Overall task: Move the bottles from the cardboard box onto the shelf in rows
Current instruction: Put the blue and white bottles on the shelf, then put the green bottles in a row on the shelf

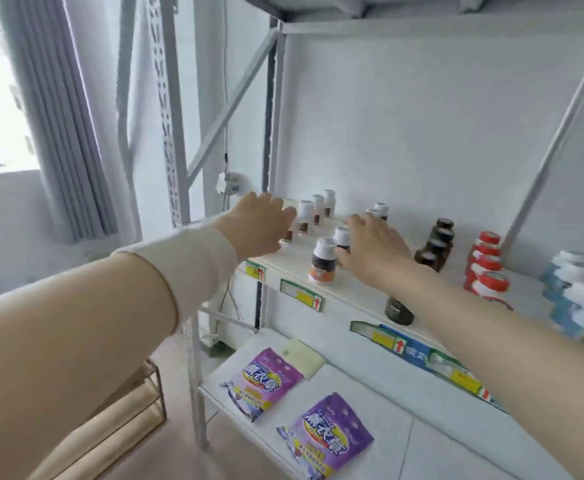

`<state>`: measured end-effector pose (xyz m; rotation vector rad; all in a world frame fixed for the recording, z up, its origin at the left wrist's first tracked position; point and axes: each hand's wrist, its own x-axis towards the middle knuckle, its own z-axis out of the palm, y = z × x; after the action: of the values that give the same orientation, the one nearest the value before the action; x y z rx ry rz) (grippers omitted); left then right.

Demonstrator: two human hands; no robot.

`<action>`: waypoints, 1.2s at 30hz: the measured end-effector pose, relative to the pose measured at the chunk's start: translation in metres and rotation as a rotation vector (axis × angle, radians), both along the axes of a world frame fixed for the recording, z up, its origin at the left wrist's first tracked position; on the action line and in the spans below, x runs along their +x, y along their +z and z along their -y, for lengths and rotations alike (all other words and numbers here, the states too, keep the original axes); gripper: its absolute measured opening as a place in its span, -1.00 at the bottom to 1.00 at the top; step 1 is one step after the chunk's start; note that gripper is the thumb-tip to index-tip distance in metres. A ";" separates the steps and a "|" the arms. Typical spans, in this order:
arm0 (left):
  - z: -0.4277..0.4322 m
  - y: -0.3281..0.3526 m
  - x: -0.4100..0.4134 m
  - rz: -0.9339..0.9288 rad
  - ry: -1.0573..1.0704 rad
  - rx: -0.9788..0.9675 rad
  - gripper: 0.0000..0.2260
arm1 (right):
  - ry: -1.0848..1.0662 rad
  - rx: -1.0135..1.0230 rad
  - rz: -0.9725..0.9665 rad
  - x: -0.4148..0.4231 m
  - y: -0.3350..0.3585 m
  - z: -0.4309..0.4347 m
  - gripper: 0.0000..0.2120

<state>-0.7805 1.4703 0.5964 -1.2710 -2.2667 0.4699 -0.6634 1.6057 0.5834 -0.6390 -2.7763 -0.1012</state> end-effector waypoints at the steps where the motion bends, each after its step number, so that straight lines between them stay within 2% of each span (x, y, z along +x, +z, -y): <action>1: 0.024 -0.005 -0.021 -0.015 0.032 -0.019 -0.59 | 0.039 0.011 0.008 -0.025 -0.004 0.019 -0.58; 8: 0.195 -0.067 -0.159 0.105 0.245 -0.038 -0.60 | 0.326 0.074 0.142 -0.201 -0.050 0.159 -0.53; 14: 0.288 -0.143 -0.258 0.280 0.458 -0.055 -0.59 | 0.488 0.023 0.286 -0.323 -0.124 0.241 -0.53; 20: 0.337 -0.235 -0.349 0.522 0.713 0.004 -0.58 | 0.621 -0.021 0.438 -0.440 -0.216 0.274 -0.53; 25: 0.369 -0.314 -0.393 0.777 0.922 0.087 -0.60 | 0.681 -0.127 0.611 -0.513 -0.290 0.287 -0.53; 31: 0.395 -0.399 -0.434 1.020 1.065 0.162 -0.64 | 0.756 -0.113 0.833 -0.583 -0.371 0.313 -0.57; 36: 0.406 -0.468 -0.475 1.205 1.126 0.275 -0.66 | 0.757 -0.114 0.965 -0.628 -0.434 0.333 -0.52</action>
<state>-1.2553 1.0638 0.1286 0.1623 -3.7382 -0.4418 -1.2912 1.2723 0.1499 0.6752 -3.7255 -0.1043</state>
